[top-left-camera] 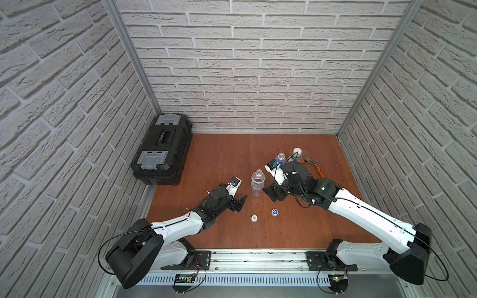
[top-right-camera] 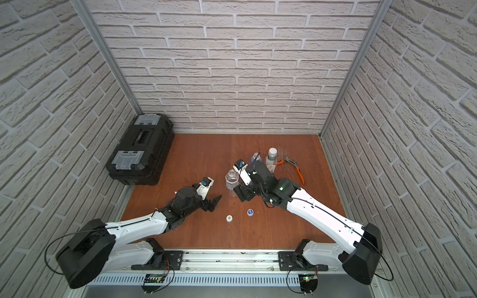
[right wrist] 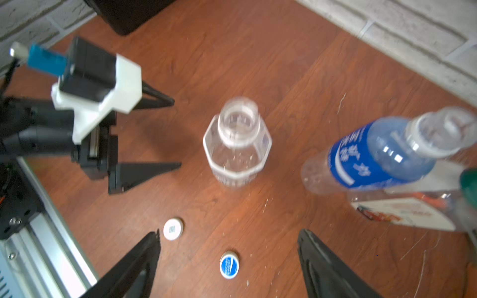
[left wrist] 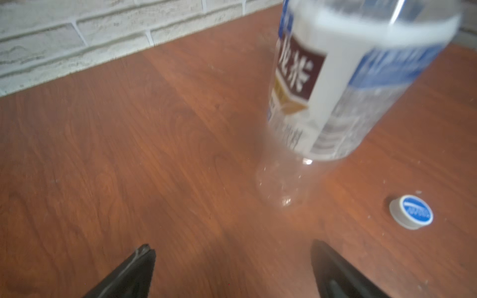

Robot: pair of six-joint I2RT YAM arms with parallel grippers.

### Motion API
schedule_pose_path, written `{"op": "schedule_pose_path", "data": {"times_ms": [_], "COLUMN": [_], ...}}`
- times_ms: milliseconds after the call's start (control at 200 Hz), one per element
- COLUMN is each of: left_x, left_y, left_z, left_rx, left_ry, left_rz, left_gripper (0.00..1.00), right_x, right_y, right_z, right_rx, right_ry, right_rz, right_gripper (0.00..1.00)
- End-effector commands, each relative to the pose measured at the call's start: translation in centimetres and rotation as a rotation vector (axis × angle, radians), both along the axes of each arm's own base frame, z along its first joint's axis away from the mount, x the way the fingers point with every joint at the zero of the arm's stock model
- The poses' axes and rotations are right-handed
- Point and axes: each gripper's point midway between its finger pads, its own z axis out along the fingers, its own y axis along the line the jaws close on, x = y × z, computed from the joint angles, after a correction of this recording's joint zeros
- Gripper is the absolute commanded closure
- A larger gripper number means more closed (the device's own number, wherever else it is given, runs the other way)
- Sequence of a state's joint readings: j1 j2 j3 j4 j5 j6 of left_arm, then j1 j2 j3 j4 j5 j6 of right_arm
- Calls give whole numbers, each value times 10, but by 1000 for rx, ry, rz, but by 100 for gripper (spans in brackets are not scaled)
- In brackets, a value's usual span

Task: Screw on the bottle caps
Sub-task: Adjust the bottle cap at the center of the board, then pick up the plastic bottle at the center of the board.

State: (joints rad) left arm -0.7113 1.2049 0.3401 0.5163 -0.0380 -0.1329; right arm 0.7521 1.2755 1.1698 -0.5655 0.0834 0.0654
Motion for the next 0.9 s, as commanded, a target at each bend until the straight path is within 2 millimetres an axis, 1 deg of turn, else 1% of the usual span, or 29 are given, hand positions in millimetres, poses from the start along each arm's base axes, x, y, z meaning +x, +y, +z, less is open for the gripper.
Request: {"op": "schedule_pose_path", "data": {"times_ms": [0, 105, 245, 320, 425, 485, 535, 590, 655, 790, 900], "left_x": [8, 7, 5, 7, 8, 7, 7, 5, 0, -16, -21], "left_y": [-11, -10, -7, -2, 3, 4, 3, 0, -5, -20, -27], "left_z": [40, 43, 45, 46, 50, 55, 58, 62, 67, 86, 104], "left_rx": [-111, -113, -110, -113, -131, -142, -148, -153, -165, -201, -237], "left_ry": [-150, -167, -202, -215, -228, -237, -246, -261, -290, -387, -444], "left_rz": [-40, -53, -65, -51, -42, -46, -54, -76, -121, -252, -305], "left_gripper": [2, 2, 2, 2, 2, 2, 2, 2, 2, 2, 2], "right_x": [21, 35, 53, 60, 66, 66, 66, 64, 60, 49, 39], "right_y": [17, 31, 39, 41, 40, 41, 41, 42, 42, 38, 35], "right_z": [14, 8, 2, -2, -15, -20, -20, -15, -4, 27, 51], "right_rx": [-2, -5, -20, -20, -28, -28, -21, -2, 27, 109, 194], "right_ry": [-61, -56, -44, -33, -2, 8, 9, 7, 0, -29, -72], "right_rz": [13, 16, -18, -44, -66, -67, -70, -64, -58, -59, -55], "right_gripper": [15, 18, 26, 34, 46, 54, 62, 69, 76, 78, 78]}}
